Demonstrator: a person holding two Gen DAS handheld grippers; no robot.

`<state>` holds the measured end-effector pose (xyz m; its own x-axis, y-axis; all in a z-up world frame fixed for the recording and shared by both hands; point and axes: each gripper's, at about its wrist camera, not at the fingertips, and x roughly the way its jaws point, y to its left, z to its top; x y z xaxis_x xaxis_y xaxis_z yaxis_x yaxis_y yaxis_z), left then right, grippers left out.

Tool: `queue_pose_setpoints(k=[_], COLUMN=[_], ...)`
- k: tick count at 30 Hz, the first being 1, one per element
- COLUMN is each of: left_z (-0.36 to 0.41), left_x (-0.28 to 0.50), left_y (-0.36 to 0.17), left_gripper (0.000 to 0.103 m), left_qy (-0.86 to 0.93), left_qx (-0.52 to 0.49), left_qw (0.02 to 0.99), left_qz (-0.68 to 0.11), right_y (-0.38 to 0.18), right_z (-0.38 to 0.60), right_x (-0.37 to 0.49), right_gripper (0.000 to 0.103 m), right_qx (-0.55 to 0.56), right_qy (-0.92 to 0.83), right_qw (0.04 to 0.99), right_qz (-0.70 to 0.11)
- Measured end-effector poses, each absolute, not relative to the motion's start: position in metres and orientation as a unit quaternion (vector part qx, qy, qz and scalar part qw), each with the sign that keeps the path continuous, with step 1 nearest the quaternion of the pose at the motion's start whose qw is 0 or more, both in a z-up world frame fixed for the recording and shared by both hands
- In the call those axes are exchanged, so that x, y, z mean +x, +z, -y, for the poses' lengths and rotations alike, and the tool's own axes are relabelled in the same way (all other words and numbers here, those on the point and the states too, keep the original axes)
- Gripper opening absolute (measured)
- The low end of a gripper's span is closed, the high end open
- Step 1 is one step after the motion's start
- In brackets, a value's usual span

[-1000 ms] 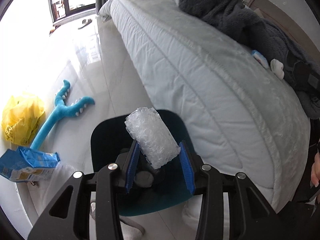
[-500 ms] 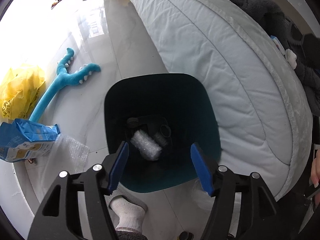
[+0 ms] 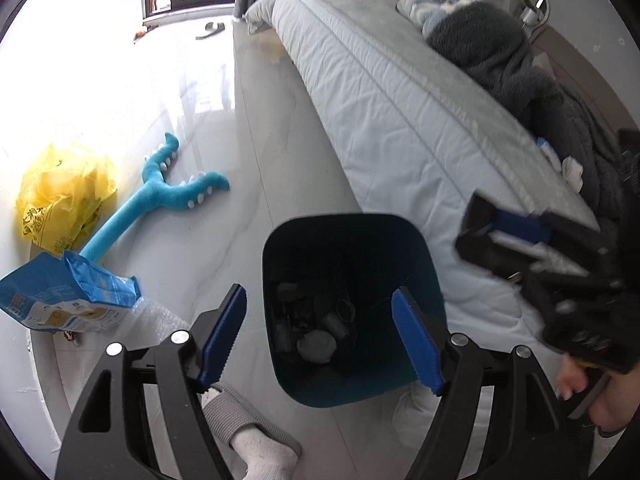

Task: Collect trash
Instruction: 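Open the left tool to drop the bubble wrap while the right tool holds the black piece over the bin, then move both open tools away from the bin back over the bed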

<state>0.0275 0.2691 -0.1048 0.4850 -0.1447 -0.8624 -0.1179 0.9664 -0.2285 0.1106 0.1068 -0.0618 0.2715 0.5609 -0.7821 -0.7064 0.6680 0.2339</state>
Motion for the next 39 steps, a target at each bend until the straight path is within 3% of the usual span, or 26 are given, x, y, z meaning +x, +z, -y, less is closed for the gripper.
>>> queue_pose_setpoints(k=[10, 15, 20, 25, 39], left_z=[-0.276, -0.277, -0.275, -0.270, -0.247], left_x=[0.015, 0.013, 0.010, 0.010, 0.012], left_y=[-0.062, -0.055, -0.045, -0.037, -0.010], left_gripper=[0.074, 0.066, 0.065, 0.065, 0.073], left_qy=[-0.010, -0.013, -0.019, -0.034, -0.024], left_qx=[-0.126, -0.127, -0.131, -0.144, -0.122], left_qw=[0.900, 0.906, 0.914, 0.918, 0.937], left_qz=[-0.418, -0.404, -0.385, -0.368, -0.326], right_y=[-0.099, -0.116, -0.128, -0.124, -0.083], right_z=[-0.126, -0.131, -0.130, -0.126, -0.101], right_x=[0.105, 0.103, 0.103, 0.102, 0.103], right_gripper=[0.046, 0.046, 0.047, 0.062, 0.062], right_qx=[-0.098, -0.111, -0.122, -0.122, -0.091], right_qy=[0.400, 0.395, 0.389, 0.389, 0.410], right_qw=[0.761, 0.745, 0.733, 0.731, 0.749], right_qz=[-0.502, -0.526, -0.544, -0.547, -0.512])
